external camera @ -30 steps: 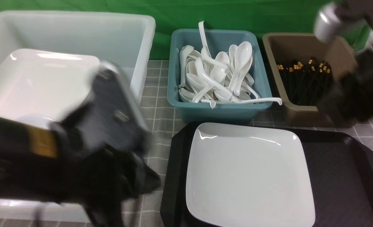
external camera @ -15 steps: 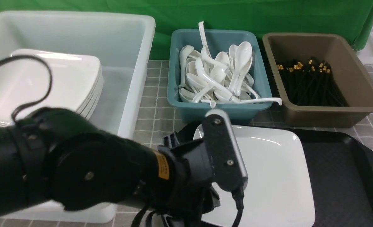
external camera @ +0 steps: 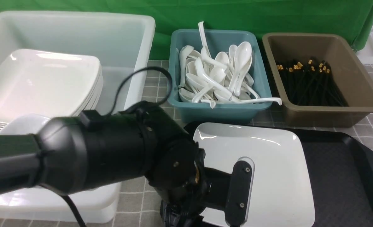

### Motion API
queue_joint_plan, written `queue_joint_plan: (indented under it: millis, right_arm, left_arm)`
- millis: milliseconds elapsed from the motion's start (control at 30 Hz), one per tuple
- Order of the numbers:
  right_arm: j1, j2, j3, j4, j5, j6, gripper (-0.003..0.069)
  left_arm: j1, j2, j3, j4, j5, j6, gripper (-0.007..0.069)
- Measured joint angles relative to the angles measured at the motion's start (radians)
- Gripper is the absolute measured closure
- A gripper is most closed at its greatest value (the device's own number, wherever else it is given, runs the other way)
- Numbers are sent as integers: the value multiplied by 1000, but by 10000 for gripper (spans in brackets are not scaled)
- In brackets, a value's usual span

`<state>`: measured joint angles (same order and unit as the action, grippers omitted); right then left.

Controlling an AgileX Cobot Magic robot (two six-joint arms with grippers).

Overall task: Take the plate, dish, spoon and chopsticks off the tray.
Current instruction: Use the left arm to grab a plate from the dinner plate

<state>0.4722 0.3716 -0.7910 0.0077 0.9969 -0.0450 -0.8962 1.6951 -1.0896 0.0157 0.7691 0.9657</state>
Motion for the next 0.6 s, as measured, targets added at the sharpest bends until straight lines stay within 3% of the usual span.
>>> queue_joint_plan:
  millis: [67, 200, 600]
  right_arm:
    - [0, 0, 0, 0, 13, 0, 489]
    - [0, 0, 0, 0, 20, 0, 482]
    - [0, -1, 1, -1, 36, 1, 475]
  left_arm:
    - [0, 18, 0, 13, -26, 3, 195]
    - [0, 40, 0, 34, -100, 7, 151]
    - [0, 82, 0, 73, -100, 82, 186]
